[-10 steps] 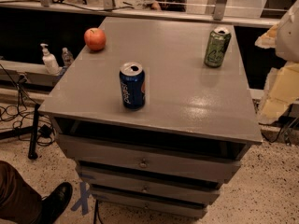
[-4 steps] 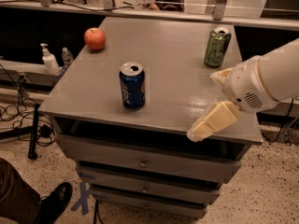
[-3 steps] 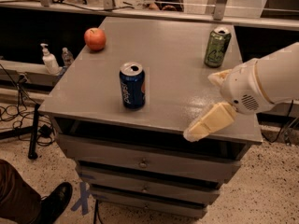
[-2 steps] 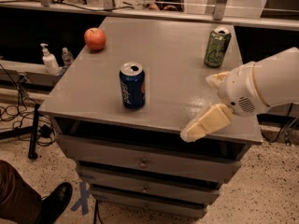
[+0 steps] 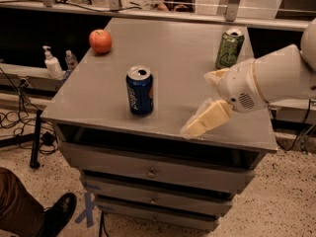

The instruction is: Move pepsi can near green can

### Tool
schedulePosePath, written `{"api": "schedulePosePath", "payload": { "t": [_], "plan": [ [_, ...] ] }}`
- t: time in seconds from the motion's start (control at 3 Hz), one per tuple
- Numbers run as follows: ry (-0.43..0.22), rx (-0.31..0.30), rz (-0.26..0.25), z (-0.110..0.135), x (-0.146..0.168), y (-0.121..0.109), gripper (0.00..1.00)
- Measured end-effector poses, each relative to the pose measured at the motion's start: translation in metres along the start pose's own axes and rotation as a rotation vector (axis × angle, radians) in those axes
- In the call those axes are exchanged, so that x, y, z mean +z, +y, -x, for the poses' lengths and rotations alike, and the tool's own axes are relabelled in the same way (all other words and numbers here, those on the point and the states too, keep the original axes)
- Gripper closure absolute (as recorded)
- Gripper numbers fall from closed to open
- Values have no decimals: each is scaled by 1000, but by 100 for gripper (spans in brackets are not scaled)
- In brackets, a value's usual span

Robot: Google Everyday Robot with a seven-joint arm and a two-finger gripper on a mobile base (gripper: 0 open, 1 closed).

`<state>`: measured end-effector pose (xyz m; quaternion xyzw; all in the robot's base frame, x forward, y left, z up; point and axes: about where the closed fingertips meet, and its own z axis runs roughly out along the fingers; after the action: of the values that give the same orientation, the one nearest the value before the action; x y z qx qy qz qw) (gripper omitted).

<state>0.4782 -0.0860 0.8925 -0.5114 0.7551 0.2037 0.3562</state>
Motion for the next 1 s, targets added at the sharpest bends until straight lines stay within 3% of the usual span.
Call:
{"api": "schedulePosePath", "payload": {
  "t": [0.33, 0.67, 1.0],
  "plan": [
    [0, 0, 0, 0, 0, 0, 0],
    [-82, 26, 2, 1, 10, 6, 0],
    [-183, 63, 9, 2, 29, 15, 17]
  ]
}}
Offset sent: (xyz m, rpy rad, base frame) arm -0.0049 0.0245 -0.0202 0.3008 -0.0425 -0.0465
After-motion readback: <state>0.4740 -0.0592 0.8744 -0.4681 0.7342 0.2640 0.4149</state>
